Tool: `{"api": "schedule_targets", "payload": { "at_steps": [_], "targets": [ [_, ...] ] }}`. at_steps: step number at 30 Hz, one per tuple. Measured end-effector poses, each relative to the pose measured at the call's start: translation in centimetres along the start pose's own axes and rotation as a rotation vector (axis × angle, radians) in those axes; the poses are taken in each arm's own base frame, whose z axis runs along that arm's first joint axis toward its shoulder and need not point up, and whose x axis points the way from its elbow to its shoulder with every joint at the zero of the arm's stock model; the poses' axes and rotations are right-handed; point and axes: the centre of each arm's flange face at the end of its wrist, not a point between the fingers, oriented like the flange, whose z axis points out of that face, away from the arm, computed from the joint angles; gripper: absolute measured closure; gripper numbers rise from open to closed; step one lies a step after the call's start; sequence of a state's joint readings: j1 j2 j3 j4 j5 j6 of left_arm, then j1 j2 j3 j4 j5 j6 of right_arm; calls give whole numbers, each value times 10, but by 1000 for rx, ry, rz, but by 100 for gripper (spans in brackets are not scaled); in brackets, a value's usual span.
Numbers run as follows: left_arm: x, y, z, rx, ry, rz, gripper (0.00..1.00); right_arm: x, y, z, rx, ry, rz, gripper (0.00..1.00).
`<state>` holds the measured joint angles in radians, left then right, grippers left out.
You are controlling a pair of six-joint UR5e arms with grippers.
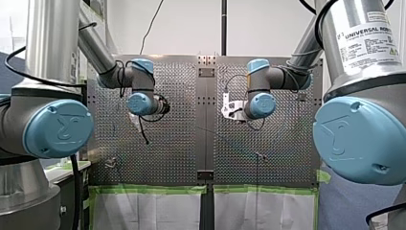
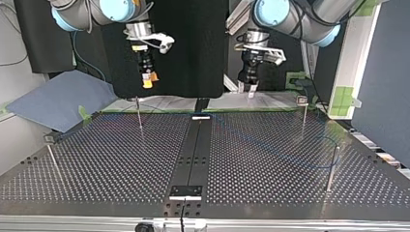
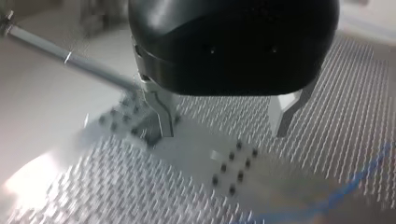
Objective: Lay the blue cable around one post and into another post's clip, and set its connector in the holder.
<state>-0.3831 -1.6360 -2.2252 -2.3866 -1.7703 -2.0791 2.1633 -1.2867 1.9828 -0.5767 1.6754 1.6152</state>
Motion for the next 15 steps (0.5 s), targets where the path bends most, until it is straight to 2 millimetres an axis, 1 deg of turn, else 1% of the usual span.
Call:
{"api": "schedule_targets", "payload": {
  "at_steps": [2, 5, 11, 15],
  "targets": [
    [6, -9, -5, 32, 28, 24, 0, 0, -1, -1, 2, -3, 0, 0],
    [15, -17, -14, 45, 69, 57, 0, -1, -2, -1, 4, -8, 1, 0],
    [37, -22, -36, 20, 151, 135, 0, -2, -5, -3, 10, -12, 1, 0],
    [47, -27, -52, 2, 192, 172, 0, -3, -8, -4, 16, -13, -2, 0]
  ]
}}
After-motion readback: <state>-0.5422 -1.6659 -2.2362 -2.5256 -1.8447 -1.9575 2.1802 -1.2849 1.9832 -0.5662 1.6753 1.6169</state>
